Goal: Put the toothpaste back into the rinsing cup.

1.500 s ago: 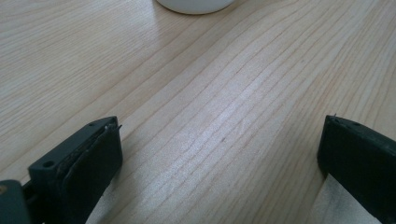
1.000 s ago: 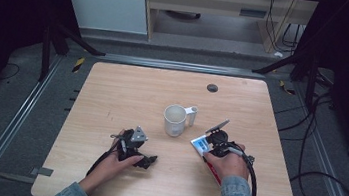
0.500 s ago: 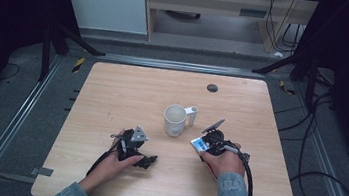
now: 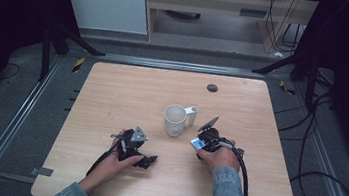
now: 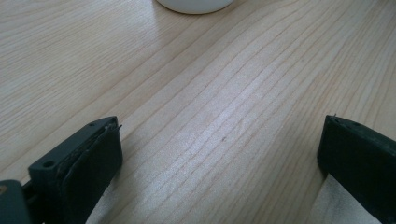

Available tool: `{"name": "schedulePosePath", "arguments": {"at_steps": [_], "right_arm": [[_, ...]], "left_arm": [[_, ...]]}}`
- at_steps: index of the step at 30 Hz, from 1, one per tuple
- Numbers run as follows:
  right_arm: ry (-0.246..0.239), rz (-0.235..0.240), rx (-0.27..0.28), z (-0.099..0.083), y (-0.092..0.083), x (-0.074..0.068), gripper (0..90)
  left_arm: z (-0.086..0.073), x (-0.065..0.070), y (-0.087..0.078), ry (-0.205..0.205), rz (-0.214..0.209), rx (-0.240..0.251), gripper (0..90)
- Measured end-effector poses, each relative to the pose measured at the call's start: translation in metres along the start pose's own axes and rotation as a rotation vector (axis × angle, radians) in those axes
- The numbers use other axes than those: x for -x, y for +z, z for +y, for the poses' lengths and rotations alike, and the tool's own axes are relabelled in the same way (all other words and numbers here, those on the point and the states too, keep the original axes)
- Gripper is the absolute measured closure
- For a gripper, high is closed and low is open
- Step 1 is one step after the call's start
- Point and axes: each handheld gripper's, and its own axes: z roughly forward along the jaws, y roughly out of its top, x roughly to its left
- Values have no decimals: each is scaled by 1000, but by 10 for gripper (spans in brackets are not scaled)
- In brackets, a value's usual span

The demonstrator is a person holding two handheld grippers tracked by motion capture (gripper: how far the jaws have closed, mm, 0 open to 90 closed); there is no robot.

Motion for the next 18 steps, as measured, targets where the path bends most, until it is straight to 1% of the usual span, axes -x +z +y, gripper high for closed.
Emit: {"name": "schedulePosePath", "arguments": {"at_steps": [5,10,14,15,16,18], "right_arm": [[-15,0,-3,1,2,1,474],[-17,-4,-8,1,4,0,479],[-24,-7,-5,1,3,0,511],[-30,-1,0,0,2,3,560],[-28,-2,0,0,1,3,581],[-9,12,12,0,-3,7,650]], "left_arm": [[0,0,0,1,0,-1,0],[0,0,0,3,0,-2,0],[0,0,0,3,-1,-2,0],[0,0,0,3,-1,-2,0],[0,0,0,3,-1,-2,0],[0,0,0,0,0,0,0]]}}
